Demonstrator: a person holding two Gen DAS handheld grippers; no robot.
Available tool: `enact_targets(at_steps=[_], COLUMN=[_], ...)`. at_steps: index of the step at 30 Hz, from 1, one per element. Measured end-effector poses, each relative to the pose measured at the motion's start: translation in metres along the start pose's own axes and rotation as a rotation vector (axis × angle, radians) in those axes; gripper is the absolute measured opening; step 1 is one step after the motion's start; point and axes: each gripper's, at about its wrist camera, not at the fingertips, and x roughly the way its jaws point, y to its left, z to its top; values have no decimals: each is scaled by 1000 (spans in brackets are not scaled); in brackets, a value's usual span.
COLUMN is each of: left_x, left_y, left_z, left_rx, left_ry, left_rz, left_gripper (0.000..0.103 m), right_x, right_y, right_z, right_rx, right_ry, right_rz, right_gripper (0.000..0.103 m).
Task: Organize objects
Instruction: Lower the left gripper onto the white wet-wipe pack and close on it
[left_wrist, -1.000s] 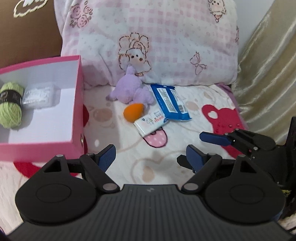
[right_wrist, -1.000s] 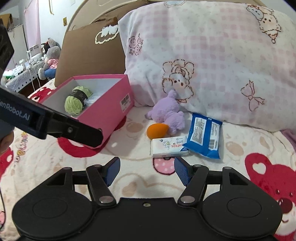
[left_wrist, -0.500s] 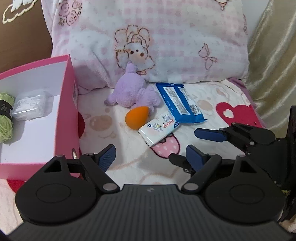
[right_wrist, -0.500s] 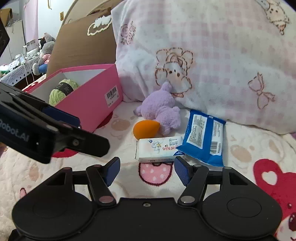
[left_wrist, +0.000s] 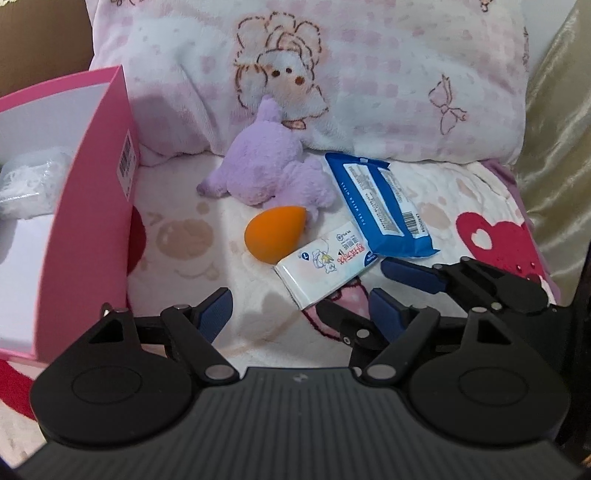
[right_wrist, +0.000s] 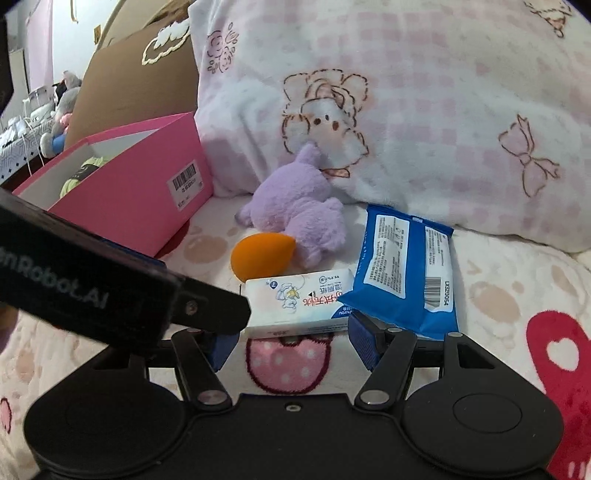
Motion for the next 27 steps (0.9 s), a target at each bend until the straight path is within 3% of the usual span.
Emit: enact_targets(at_steps=[4,9,14,22,27], left_x=[8,18,27,39,44], left_y=[0,4,7,26,39], left_z=[-2,0,1,2,-3], left_rx=[-19,-59,-79,-173,-270], left_ry=[8,14,19,25,26], left_rz=[-6,-33,-26,-48,-102], left_gripper=[76,63,55,43,37], right_x=[7,16,21,27,30], right_y=[-7,-12,-5,-2,-4], right_z=[-9,-11,-13,-14,-16], right_rx=[-1,-48,-129,-160,-164], right_ry=[7,-7,-21,-27,-31], right_rz=[7,2,-2,10,20], right_gripper=[70,70,80,85,87])
